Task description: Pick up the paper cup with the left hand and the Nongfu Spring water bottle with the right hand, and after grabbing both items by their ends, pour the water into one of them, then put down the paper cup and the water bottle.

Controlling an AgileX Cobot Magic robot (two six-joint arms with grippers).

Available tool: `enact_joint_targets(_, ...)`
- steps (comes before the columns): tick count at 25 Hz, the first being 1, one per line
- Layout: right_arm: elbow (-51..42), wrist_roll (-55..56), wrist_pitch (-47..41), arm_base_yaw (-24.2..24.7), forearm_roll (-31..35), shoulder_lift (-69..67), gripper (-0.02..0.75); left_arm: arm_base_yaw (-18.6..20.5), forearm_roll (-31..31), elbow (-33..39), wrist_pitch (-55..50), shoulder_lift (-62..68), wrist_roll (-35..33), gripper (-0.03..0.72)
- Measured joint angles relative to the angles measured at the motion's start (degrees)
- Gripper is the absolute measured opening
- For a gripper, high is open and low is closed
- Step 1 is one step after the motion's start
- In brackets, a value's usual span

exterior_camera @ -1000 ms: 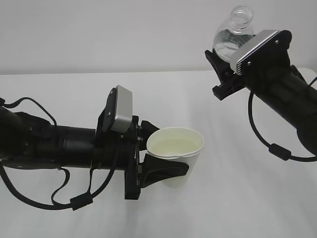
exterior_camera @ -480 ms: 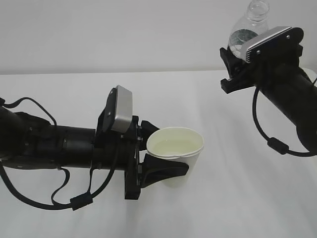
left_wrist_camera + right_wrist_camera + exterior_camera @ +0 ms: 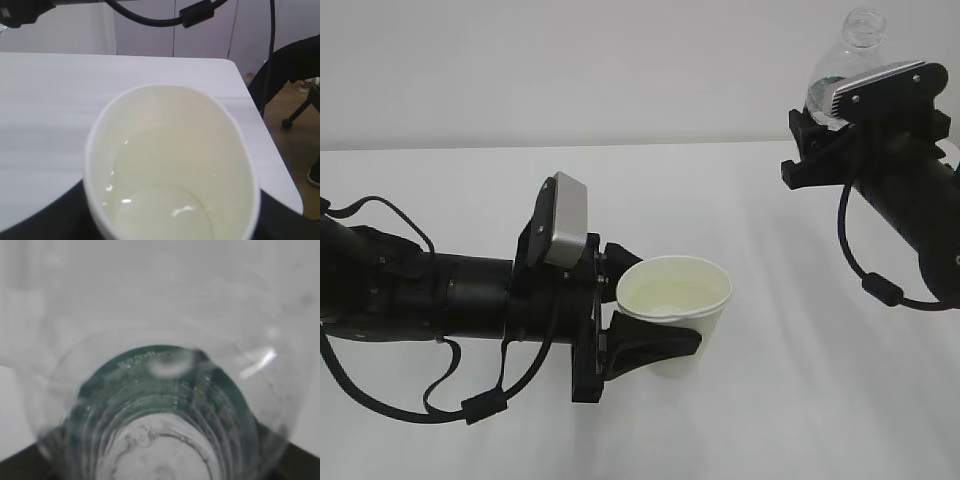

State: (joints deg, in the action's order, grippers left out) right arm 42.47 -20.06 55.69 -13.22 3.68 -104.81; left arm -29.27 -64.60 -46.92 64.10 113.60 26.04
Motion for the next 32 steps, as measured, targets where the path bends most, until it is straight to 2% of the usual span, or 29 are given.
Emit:
enact_joint_targets(1,0.00,0.00,-0.70,0.00,0.92,0.00,0.483,0.00,0.00,0.00,0.00,0.00,0.00,0.449)
enact_joint_targets(12,-2.41,0.70,-1.92,0.00,7.30,0.00,0.483,0.00,0.00,0.00,0.00,0.00,0.00,0.424)
enact_joint_targets(32,-4.19,4.47,-5.06,0.00,10.86,0.00,0.483,0.00,0.00,0.00,0.00,0.00,0.00,0.421)
